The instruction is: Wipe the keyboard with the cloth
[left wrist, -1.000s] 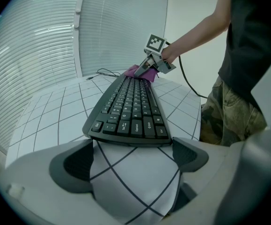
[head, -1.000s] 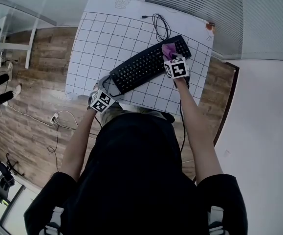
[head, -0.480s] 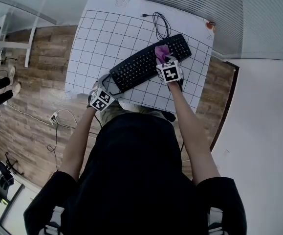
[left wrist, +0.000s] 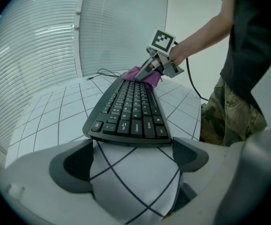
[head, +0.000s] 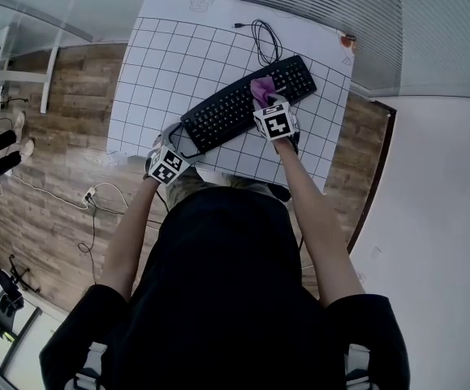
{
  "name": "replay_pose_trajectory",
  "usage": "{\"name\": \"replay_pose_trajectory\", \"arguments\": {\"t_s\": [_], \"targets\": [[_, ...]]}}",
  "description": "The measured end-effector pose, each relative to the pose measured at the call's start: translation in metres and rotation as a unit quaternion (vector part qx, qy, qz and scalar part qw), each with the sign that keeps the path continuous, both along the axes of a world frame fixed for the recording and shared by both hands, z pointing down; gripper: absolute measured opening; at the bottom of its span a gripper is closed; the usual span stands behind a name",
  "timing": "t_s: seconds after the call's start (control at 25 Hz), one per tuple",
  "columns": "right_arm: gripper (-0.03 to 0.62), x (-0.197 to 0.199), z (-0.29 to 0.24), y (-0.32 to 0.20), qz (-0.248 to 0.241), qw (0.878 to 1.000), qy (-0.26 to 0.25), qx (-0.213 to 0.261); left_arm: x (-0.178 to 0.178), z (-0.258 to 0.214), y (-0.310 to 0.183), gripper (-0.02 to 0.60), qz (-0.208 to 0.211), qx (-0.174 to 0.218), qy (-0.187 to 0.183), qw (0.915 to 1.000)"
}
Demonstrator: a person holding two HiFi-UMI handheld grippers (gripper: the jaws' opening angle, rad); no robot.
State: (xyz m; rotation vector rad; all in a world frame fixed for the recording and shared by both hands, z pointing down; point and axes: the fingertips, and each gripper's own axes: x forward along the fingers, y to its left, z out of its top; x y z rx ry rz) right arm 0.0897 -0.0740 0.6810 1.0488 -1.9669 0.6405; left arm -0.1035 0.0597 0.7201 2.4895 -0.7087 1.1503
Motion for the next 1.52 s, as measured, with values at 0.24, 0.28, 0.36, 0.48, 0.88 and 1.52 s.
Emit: {"name": "replay_pose_trajectory", "arguments": {"t_s": [0.24, 0.28, 0.36, 0.48, 0.88, 1.52], "targets": [[0.089, -0.007, 0.000, 0.005, 0.002, 1.000, -0.006, -0.006, 0.001, -0.001, -0.001, 0.505, 0.000, 0.001, 0.001, 1.0000], [0.089, -0.009, 0.000, 0.006, 0.001, 1.000, -0.009, -0.007, 0.001, -0.001, -0.001, 0.505, 0.000, 0.001, 0.001, 1.0000], [0.089, -0.014, 0.000, 0.010, -0.002, 1.000, -0.012, -0.007, 0.001, 0.000, -0.001, 0.505, 0.001, 0.002, 0.001, 1.0000], [0.089, -0.020, 0.002, 0.015, -0.007, 1.000, -0.011, -0.005, 0.001, 0.000, -0.001, 0.505, 0.001, 0.003, 0.001, 1.0000], [0.089, -0.036, -0.002, 0.024, -0.017, 1.000, -0.011, -0.010, 0.001, -0.001, 0.000, 0.505, 0.001, 0.002, 0.002, 1.0000], [0.089, -0.053, -0.002, 0.034, -0.021, 1.000, 0.005, -0.006, 0.001, -0.002, 0.000, 0.505, -0.001, -0.001, 0.000, 1.0000]]}}
